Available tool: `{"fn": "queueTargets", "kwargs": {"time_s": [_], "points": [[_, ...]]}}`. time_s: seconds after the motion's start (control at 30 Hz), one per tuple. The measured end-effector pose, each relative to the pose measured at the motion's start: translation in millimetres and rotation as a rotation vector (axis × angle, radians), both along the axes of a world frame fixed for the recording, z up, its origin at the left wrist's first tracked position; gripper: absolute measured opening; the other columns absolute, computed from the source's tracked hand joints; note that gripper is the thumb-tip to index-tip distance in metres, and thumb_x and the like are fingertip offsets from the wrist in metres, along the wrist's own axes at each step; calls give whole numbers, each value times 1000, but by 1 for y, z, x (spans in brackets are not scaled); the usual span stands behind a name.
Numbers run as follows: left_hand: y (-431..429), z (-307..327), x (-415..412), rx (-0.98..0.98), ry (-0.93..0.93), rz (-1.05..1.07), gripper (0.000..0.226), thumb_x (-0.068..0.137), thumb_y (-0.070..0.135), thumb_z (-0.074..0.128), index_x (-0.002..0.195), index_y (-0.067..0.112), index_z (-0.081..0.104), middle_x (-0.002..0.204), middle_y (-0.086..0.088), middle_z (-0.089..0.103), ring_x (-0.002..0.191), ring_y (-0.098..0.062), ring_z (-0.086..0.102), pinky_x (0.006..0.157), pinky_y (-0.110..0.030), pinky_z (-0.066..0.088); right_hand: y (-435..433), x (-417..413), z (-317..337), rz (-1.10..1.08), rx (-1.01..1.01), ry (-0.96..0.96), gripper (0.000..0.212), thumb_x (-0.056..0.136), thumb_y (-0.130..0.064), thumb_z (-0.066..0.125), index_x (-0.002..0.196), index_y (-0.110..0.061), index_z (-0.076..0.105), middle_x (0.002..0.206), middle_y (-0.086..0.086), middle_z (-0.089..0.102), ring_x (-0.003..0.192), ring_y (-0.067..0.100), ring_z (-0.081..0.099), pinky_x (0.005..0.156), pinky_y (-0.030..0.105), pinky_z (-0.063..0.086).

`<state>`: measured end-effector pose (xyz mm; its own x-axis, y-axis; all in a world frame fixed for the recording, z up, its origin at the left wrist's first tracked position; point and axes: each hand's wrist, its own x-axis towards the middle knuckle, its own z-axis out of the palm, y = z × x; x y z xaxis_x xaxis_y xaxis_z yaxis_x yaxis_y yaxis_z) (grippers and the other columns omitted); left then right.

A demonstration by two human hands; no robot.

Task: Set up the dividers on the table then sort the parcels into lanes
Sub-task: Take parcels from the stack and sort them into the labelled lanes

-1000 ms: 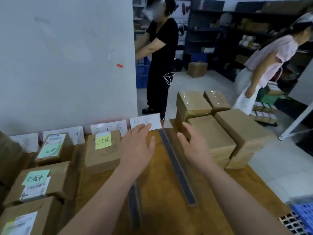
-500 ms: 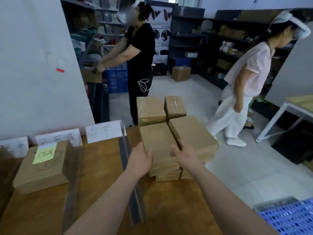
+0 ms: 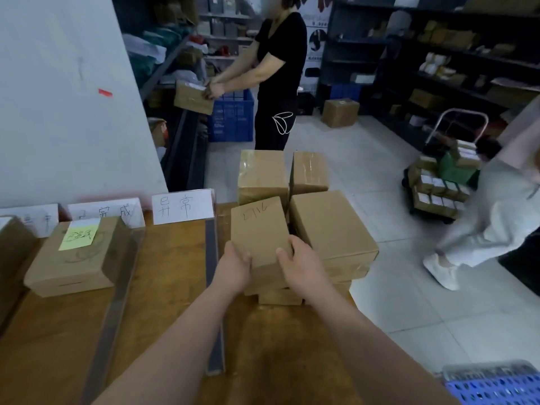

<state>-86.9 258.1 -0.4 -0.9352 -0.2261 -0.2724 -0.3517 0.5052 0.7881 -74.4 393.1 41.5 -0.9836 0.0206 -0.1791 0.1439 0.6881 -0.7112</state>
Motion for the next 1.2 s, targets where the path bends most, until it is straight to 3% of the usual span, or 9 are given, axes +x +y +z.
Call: {"fn": "queueTargets", "kwargs": {"time_s": [0.23, 0.4, 0.6, 0.7, 0.8, 0.93, 1.03, 1.1, 1.2], "points": [[5, 3, 4, 76, 0, 57, 33, 103, 20, 43, 135, 12, 40, 133, -10, 53, 115, -23, 53, 89, -34, 46, 9, -3, -5, -66, -118, -100, 46, 104, -30, 33, 145, -9, 38, 137, 3, 49, 128, 19, 44, 104, 33, 35], [-2, 24, 19, 129, 139, 74, 35, 104, 20, 43, 138, 15, 40, 135, -6, 51, 110, -14, 46, 91, -30, 41, 9, 9, -5, -128, -217, 72, 40, 103, -32, 34, 137, -18, 51, 135, -2, 53, 121, 13, 49, 107, 34, 40], [-15, 44, 56, 301, 229, 202, 56, 103, 34, 44, 152, 23, 21, 137, 10, 39, 123, -14, 43, 100, -35, 39, 1, 27, 16, -60, -492, 153, 28, 100, -26, 47, 121, -37, 63, 124, -13, 55, 114, 7, 50, 100, 36, 47], [-19, 38, 71, 426, 233, 254, 76, 94, 51, 53, 155, 28, 15, 149, 3, 38, 132, -20, 43, 104, -40, 40, -1, 34, 22, -41, -611, 70, 23, 95, -29, 58, 113, -42, 65, 121, -10, 58, 112, 13, 53, 98, 40, 49], [-21, 35, 84, 507, 212, 273, 113, 64, 79, 61, 155, 31, 13, 152, 1, 35, 134, -23, 42, 109, -49, 40, 0, 39, 25, -40, -668, -17, 57, 84, -35, 71, 136, -35, 47, 129, -8, 54, 115, 15, 54, 99, 45, 49], [-17, 42, 93, 357, 101, 255, 148, 31, 101, 50, 155, 31, 12, 155, -1, 24, 139, -31, 32, 112, -57, 34, 6, 46, 25, -67, -737, -40, 92, 69, -31, 85, 146, -23, 35, 136, -3, 51, 120, 18, 53, 102, 45, 47], [-14, 51, 104, 430, 102, 212, 138, 35, 97, 56, 154, 42, 11, 156, 2, 24, 139, -31, 33, 112, -56, 33, 8, 58, 28, -33, -770, -28, 79, 71, -27, 84, 139, -22, 45, 124, -3, 59, 113, 18, 58, 97, 43, 52], [-15, 54, 115, 631, 105, 200, 124, 43, 89, 66, 150, 40, 26, 146, 1, 44, 128, -28, 48, 107, -53, 41, 11, 67, 30, -48, -797, -14, 54, 79, -34, 75, 129, -24, 57, 115, -4, 66, 107, 18, 62, 94, 43, 53], [-18, 57, 135, 1041, 89, 259, 65, 78, 70, 55, 129, 31, 55, 117, -7, 71, 112, -31, 63, 97, -55, 49, 13, 81, 33, -68, -804, -14, 30, 90, -44, 59, 115, -29, 68, 111, -4, 70, 104, 15, 64, 93, 39, 53]]}}
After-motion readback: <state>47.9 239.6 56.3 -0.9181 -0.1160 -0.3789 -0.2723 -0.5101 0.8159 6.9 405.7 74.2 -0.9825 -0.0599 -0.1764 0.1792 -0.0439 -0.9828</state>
